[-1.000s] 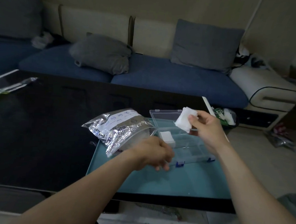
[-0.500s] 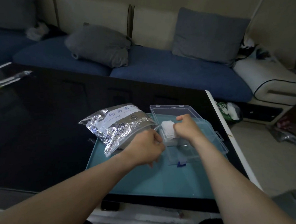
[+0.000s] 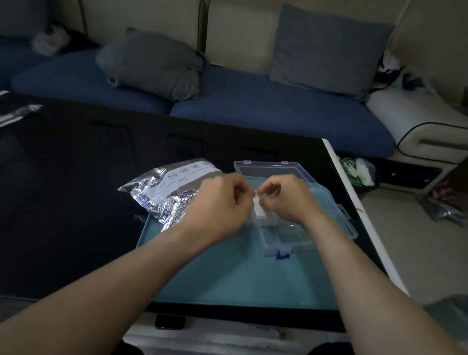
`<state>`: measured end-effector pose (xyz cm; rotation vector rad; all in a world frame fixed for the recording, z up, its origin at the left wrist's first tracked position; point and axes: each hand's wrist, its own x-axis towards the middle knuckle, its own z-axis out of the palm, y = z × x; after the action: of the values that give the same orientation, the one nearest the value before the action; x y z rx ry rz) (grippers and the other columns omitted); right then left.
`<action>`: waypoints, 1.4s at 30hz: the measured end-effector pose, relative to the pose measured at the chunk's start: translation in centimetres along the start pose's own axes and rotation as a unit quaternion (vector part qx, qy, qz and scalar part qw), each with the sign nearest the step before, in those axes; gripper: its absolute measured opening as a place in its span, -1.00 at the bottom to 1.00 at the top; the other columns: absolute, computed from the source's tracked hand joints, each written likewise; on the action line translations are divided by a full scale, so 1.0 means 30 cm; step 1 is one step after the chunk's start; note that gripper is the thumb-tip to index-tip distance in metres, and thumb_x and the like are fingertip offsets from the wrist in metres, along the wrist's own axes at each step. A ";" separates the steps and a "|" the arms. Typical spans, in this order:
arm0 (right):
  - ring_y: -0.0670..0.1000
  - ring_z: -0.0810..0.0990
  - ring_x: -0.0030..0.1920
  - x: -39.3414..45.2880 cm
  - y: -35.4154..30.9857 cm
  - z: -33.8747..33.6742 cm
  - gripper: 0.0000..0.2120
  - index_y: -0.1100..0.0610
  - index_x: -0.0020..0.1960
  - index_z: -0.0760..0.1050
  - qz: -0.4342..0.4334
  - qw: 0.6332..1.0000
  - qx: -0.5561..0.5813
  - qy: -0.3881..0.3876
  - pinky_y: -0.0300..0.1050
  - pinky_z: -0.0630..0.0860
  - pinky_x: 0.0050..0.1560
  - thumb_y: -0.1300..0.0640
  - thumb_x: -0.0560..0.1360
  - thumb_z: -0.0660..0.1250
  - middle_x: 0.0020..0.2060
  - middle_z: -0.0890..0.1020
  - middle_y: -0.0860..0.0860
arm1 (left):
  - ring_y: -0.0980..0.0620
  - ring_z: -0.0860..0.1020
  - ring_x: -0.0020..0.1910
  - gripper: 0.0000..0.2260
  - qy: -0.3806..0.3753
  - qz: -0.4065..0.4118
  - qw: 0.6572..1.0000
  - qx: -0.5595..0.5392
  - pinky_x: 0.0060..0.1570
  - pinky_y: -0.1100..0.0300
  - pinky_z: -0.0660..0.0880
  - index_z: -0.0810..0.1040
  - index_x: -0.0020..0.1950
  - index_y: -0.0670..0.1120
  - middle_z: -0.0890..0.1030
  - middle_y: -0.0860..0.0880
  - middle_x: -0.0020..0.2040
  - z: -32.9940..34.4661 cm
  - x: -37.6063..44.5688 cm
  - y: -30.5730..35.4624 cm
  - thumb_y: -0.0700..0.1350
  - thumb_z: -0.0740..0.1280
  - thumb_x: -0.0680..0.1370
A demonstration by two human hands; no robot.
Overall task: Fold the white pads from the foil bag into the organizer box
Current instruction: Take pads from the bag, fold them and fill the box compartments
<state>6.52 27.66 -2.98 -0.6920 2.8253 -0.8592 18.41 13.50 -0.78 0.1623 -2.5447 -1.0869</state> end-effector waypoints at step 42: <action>0.08 0.46 0.18 -0.096 -0.321 0.191 -0.46 0.02 0.27 0.46 -0.068 0.992 -0.039 0.097 -0.07 0.42 -0.02 -0.03 0.37 0.59 0.15 0.44 0.02 | -0.11 0.57 -0.21 -0.74 0.004 -0.082 0.994 0.074 -0.21 -0.01 0.49 0.54 -0.04 -0.19 0.59 -0.11 -0.20 -0.203 0.061 -0.235 -0.10 0.13 0.66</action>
<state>14.18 19.00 -2.54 -0.8646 3.0268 -0.8852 18.74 4.05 -1.44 0.4197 -2.6425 -0.9520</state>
